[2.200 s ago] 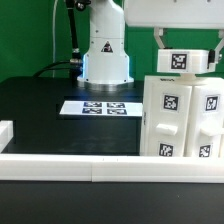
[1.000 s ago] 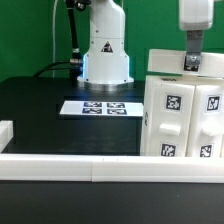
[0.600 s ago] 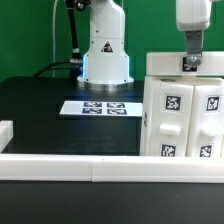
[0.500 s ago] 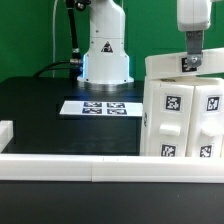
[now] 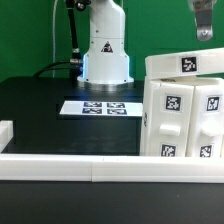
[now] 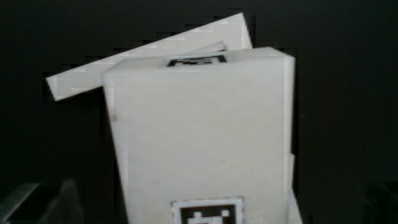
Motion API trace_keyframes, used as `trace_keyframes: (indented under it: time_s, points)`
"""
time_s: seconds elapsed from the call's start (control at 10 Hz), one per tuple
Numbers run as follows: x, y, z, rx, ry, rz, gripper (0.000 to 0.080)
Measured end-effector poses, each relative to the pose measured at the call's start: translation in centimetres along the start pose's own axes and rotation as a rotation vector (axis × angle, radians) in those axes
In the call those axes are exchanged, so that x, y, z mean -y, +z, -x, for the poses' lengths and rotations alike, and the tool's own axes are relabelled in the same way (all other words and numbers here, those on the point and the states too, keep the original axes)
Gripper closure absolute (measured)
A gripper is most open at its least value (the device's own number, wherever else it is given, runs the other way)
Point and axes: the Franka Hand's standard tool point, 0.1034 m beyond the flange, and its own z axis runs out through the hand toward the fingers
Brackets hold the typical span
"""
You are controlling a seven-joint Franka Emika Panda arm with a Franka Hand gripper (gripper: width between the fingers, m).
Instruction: Assemble cabinet
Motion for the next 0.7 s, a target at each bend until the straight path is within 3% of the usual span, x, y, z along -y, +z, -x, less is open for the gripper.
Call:
trace_keyframes:
  time_s: [0.2,0.3,0.7]
  points:
    - [-0.2,0.4,0.0,-0.006,-0.046,0.009,0.0002]
    - [-0.5,1.0,0.2,-0.018,-0.087,0.041,0.0002]
    - [-0.1,1.2,0.4,-0.018,-0.689,0.055,0.0002]
